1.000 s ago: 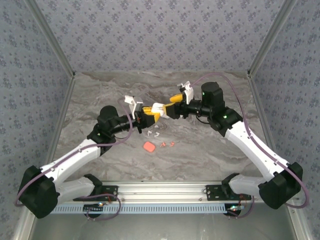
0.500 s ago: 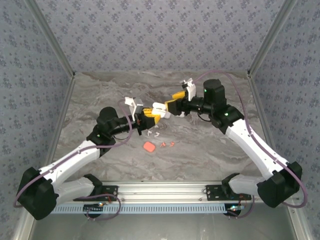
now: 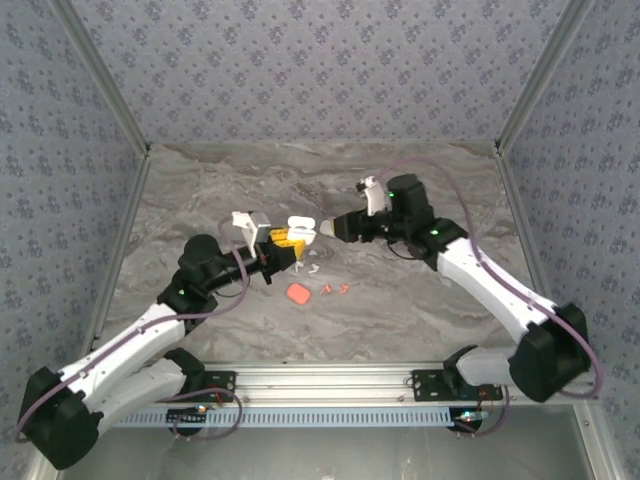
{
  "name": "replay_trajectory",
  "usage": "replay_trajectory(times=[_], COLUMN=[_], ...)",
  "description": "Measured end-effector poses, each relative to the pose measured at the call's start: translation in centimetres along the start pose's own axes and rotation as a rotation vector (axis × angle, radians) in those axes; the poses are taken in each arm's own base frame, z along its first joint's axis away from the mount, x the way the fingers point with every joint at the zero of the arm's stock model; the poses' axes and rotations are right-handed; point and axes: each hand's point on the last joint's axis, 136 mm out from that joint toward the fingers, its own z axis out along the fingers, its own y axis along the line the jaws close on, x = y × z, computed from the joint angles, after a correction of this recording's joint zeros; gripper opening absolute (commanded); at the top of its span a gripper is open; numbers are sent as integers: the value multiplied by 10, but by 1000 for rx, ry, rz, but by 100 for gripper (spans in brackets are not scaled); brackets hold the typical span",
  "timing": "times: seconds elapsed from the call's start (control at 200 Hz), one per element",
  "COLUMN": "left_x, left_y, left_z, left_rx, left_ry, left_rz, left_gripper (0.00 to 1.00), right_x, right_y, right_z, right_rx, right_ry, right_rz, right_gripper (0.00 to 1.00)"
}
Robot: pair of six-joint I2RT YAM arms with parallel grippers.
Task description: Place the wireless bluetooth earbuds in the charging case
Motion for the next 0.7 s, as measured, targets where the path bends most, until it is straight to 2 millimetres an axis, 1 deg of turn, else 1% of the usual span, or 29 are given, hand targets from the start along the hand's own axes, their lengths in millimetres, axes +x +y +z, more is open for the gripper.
replay_trajectory(times=[0.055,0.125,0.2,0.29,0.39,0.52,0.61,0.7], left_x=[-5,-9,-9,-5,2,9,10,10], left_y=[-2,-4,-5,-4,-2,-1,0,1], left_z=[-5,-11,-17,-23,-30,-36,-39,-40], left_rx=[-7,-17,-30,-51,-73,-96,-110,-116], left_ry=[-16,-31,-33,-24,-6,12,14,17], left_rz=[12,26,30,29,26,24,24,25], left_gripper=[2,2,2,2,2,2,2,2], right_x=[18,43,67,87,100,108,111,116], right_y=[-10,-23,-34,-43,-46,-45,-46,-49], right_z=[21,42,60,79,99,121,132,138], right_rx=[35,84,134,189,225,252,271,296], right_ry=[68,150,232,310,366,404,421,440], right_rz=[36,74,102,116,105,98,97,94], right_gripper=[52,49,47,45,43,42,42,42])
